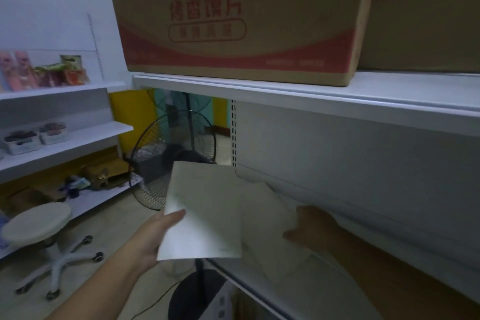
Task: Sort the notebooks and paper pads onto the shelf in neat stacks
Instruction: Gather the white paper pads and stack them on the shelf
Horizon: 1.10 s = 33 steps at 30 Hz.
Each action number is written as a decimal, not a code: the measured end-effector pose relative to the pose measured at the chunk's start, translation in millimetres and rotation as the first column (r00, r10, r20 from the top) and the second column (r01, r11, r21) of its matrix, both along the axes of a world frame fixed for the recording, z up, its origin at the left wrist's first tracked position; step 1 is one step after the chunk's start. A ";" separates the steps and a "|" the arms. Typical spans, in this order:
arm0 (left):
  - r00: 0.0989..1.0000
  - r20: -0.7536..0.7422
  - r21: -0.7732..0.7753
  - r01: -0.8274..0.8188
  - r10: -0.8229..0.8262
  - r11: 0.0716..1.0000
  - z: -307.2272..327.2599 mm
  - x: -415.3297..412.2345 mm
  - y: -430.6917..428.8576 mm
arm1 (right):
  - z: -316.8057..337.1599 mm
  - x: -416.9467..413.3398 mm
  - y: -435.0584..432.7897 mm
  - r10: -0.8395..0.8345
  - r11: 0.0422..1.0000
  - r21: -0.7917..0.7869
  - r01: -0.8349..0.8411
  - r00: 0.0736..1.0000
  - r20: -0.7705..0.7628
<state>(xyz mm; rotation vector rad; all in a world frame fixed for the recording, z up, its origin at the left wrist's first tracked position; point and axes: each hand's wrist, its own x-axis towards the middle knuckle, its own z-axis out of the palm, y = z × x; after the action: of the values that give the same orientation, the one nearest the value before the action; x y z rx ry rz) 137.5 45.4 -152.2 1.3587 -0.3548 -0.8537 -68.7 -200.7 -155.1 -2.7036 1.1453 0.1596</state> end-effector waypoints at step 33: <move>0.945 0.067 -0.122 0.325 -0.319 0.938 19.2 84.6 -42.2 | 145.9 -29.4 78.5 -0.088 0.844 0.535 -0.035 0.976 0.202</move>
<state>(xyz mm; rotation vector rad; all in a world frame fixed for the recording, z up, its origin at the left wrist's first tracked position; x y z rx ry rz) 222.1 3.2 -133.0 1.2157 -0.6724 -1.0507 -98.1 -122.2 -9.2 -2.1444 0.9040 0.1462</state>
